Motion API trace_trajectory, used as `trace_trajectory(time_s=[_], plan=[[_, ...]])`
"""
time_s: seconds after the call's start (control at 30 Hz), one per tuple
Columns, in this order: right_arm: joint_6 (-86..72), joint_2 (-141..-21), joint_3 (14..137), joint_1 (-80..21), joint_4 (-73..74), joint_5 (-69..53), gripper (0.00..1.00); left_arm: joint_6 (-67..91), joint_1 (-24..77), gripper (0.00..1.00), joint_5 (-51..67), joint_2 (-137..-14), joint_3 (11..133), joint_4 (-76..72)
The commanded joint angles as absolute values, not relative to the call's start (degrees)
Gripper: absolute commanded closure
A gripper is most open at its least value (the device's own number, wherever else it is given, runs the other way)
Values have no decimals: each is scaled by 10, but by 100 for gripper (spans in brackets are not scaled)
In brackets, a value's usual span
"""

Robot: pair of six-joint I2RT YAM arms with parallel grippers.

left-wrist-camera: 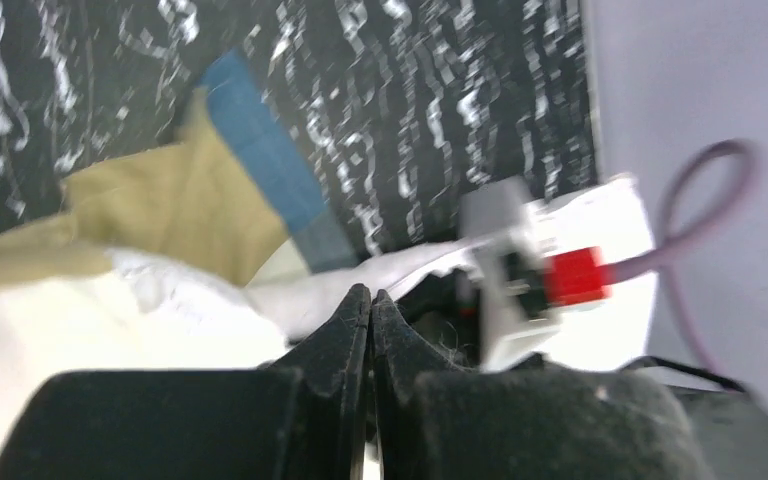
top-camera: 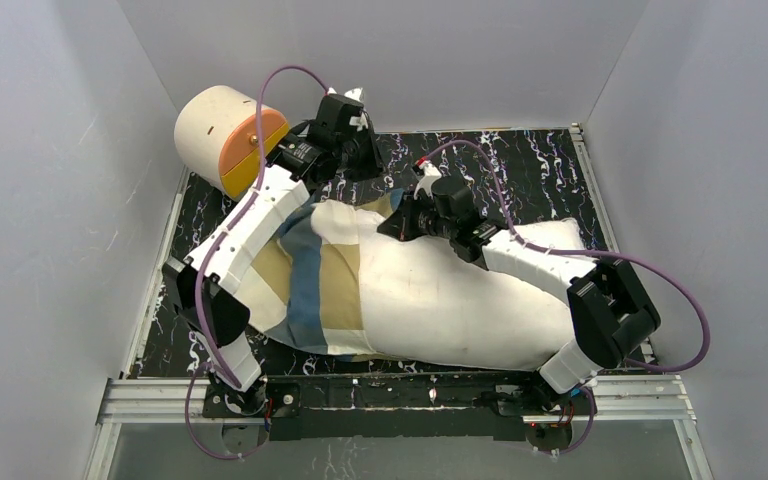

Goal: Put the pillow into the pillowcase
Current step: Stuff the pillow into the pillowcase.

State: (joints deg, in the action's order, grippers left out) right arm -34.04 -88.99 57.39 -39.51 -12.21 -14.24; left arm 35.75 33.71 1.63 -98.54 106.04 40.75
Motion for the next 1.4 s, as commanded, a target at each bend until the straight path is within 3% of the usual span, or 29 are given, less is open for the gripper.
trace_trajectory(time_s=[0.0, 0.27, 0.37, 0.53, 0.87, 0.9, 0.93, 1.0, 1.03, 1.37], plan=[[-358, -884, 561, -420, -116, -163, 99, 359, 345, 100, 34, -943, 1097, 339], [-360, -883, 571, -420, -123, -166, 99, 322, 345, 100, 40, -932, 1052, 365], [-359, -875, 572, -420, -121, -160, 99, 289, 344, 89, -70, -936, 1053, 454], [-352, -867, 574, -420, -119, -154, 99, 258, 344, 79, -130, -922, 1003, 521], [-356, -872, 573, -420, -127, -155, 99, 257, 344, 56, -95, -912, 884, 469], [-357, -872, 572, -420, -128, -155, 99, 258, 344, 58, -90, -914, 877, 461], [-359, -873, 572, -420, -129, -157, 99, 260, 344, 66, -84, -916, 874, 455], [-365, -875, 570, -420, -136, -163, 99, 263, 344, 90, -72, -920, 884, 447], [-366, -876, 568, -421, -138, -166, 99, 265, 344, 97, -69, -919, 896, 443], [-370, -880, 540, -431, -148, -141, 99, 308, 345, 100, 55, -942, 1091, 405]])
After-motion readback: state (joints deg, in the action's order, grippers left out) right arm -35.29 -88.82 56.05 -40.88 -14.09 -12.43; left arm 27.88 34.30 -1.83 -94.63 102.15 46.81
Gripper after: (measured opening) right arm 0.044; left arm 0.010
